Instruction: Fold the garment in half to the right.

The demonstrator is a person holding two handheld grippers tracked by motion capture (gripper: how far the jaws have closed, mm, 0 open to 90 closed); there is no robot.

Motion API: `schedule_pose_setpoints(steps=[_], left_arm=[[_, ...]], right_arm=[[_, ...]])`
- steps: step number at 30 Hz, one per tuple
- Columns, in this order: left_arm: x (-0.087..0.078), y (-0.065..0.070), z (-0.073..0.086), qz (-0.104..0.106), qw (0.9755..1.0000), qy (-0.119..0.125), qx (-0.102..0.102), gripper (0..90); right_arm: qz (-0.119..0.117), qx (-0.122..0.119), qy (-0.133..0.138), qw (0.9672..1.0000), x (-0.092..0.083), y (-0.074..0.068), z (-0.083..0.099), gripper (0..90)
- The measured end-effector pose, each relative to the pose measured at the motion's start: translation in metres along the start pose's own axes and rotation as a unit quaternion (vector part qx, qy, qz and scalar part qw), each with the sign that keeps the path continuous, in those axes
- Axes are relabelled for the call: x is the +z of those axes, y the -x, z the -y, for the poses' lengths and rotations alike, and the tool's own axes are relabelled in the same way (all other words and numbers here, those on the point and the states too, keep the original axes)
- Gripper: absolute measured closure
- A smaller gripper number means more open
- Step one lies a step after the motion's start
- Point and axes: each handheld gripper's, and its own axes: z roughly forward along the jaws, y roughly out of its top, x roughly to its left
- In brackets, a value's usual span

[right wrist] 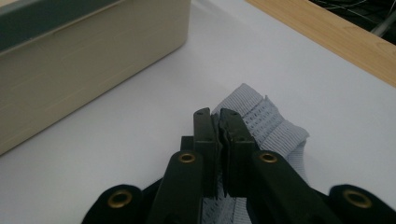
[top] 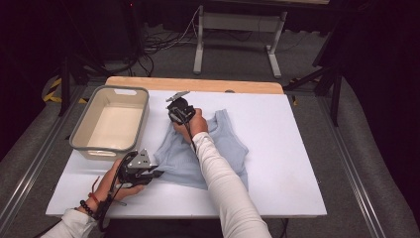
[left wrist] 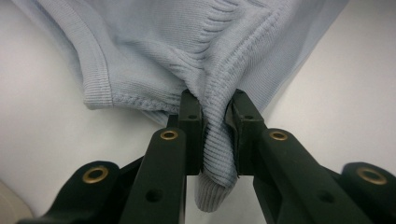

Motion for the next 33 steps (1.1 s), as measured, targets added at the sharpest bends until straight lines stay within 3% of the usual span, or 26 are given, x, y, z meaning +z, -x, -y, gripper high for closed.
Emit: schedule_pose_setpoints(steps=[6, 11, 13, 15, 24, 28, 33], left_arm=[[-0.005, 0.005, -0.013, 0.004, 0.9996, 0.019, 0.019, 78.2], [-0.006, 0.008, -0.025, 0.001, 0.9990, 0.033, 0.030, 78.1], [-0.006, 0.010, -0.027, -0.012, 0.9987, 0.014, 0.047, 78.1], [-0.007, 0.010, -0.025, -0.013, 0.9987, 0.009, 0.048, 78.2], [-0.020, 0.009, -0.014, -0.027, 0.9984, -0.004, 0.050, 78.5], [-0.028, 0.009, -0.016, -0.037, 0.9972, -0.017, 0.064, 78.6], [-0.030, 0.010, -0.025, -0.033, 0.9971, -0.012, 0.067, 78.5]], right_arm=[[-0.013, 0.005, 0.021, 0.9997, -0.008, 0.003, -0.003, 86.7], [-0.017, 0.016, 0.042, 0.9988, -0.027, 0.011, -0.007, 86.7], [-0.017, 0.018, 0.048, 0.9985, -0.030, 0.014, -0.007, 86.7], [-0.021, 0.023, 0.050, 0.9983, -0.031, 0.015, -0.006, 86.7], [-0.034, 0.000, 0.057, 0.9978, -0.025, -0.001, -0.014, 86.7], [-0.040, -0.003, 0.067, 0.9969, -0.027, -0.005, -0.019, 86.7], [-0.050, 0.007, 0.086, 0.9950, -0.036, -0.003, -0.020, 86.6]])
